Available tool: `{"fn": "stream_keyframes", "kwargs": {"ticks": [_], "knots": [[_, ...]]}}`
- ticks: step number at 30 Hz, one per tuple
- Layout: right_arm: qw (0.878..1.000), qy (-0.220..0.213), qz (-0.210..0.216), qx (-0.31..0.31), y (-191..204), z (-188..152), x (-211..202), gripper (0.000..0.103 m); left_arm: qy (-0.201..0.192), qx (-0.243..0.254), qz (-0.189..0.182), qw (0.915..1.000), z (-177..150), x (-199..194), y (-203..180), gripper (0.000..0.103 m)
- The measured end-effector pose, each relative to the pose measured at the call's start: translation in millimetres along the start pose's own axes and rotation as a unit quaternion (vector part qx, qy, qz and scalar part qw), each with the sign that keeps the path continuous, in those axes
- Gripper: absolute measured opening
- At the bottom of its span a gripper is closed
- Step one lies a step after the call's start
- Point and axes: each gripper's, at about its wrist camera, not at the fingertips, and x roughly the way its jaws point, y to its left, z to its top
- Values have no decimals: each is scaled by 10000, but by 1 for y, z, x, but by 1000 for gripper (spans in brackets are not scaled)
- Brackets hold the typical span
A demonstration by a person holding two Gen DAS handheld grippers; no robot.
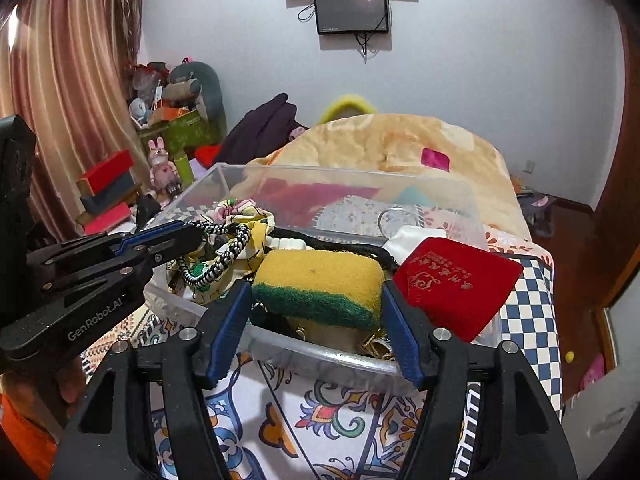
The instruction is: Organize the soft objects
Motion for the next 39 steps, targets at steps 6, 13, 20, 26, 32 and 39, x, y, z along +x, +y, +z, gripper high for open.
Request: {"fn": "stream_keyframes", "kwargs": {"ticks": [6, 13, 20, 26, 32, 39], "knots": [[9999, -96, -46, -85, 0, 5, -12, 70, -131, -199, -133, 9996, 3, -19, 6, 31], [9986, -520, -21, -63, 0, 15, -49, 70, -585, -241, -285, 9976, 13, -67, 4, 31], [9921, -1254, 25, -9, 4, 26, -109, 71, -1249, -58, -343, 9916, 23, -132, -12, 31], [9838, -1792, 97, 23, 7, 29, -153, 71, -1667, 125, -352, 9853, 27, -174, -28, 48], [9765, -2152, 93, 3, 14, 29, -178, 83, -1976, 197, -364, 9794, 26, -205, -38, 74], [9723, -2335, 14, -39, 21, 24, -183, 99, -2113, 154, -371, 9766, 23, -219, -40, 96]]}}
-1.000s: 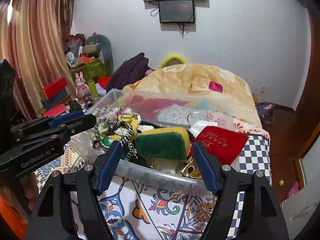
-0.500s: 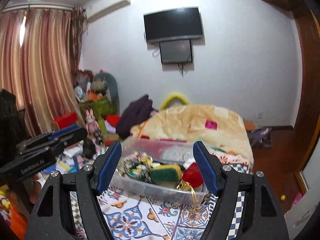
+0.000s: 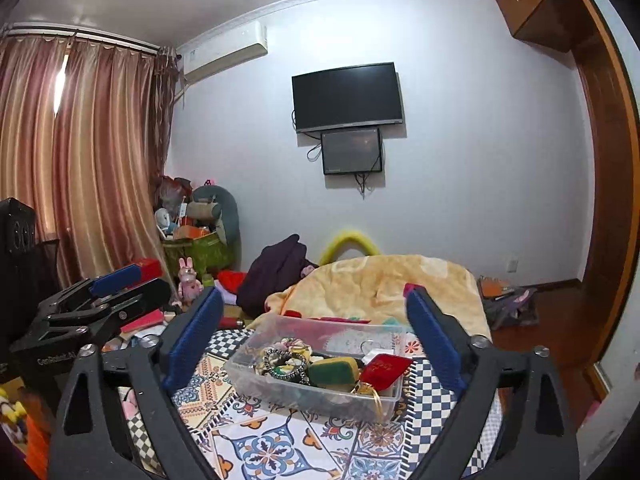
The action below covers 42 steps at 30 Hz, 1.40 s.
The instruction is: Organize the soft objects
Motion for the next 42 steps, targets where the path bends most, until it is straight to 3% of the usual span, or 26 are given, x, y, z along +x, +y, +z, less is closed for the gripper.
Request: {"fn": "stream_keyframes", "kwargs": {"ticks": [2, 42], "knots": [[10000, -57, -32, -11, 0, -2, -1, 103, -21, 25, 35, 10000, -1, -2, -1, 99], [9999, -7, 37, 134, -5, -11, -15, 103, 5, 109, 148, 9998, -7, -7, -5, 102]]}}
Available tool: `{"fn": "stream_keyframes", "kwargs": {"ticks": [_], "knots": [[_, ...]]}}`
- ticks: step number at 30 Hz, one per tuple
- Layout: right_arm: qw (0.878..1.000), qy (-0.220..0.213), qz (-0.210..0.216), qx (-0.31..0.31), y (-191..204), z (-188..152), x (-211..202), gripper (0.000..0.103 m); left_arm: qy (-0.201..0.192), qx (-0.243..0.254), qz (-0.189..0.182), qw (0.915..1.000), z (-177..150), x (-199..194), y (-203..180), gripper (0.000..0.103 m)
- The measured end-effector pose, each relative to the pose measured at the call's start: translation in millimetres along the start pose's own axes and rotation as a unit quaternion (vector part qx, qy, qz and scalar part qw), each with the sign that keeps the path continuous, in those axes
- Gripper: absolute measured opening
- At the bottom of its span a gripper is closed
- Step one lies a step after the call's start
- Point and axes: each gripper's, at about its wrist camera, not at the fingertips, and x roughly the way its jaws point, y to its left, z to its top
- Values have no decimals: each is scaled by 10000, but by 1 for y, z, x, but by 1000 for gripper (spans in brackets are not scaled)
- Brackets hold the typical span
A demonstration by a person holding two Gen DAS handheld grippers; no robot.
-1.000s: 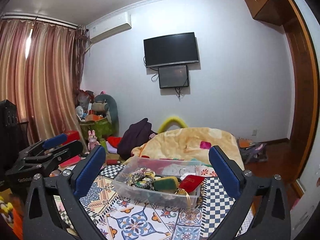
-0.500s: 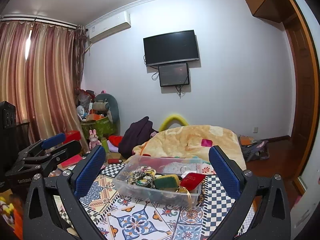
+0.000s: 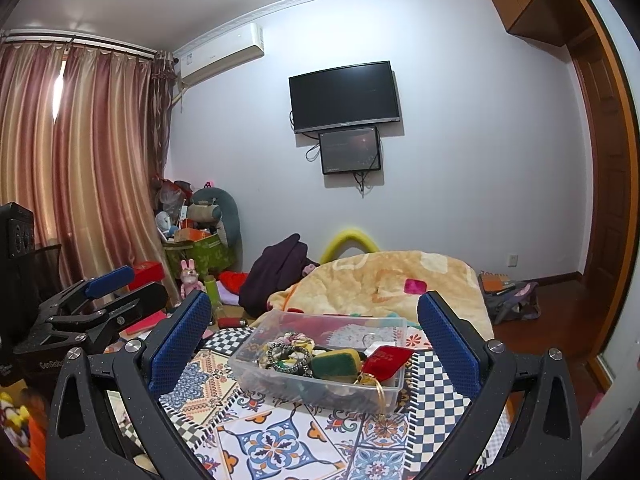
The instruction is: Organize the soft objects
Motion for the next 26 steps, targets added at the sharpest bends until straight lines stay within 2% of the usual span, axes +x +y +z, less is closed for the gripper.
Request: {"fn": "stream_keyframes", "kwargs": {"ticks": [26], "knots": [[9999, 97, 40, -63, 1, -3, 4, 103, 35, 101, -127, 9999, -3, 0, -3, 103]]}}
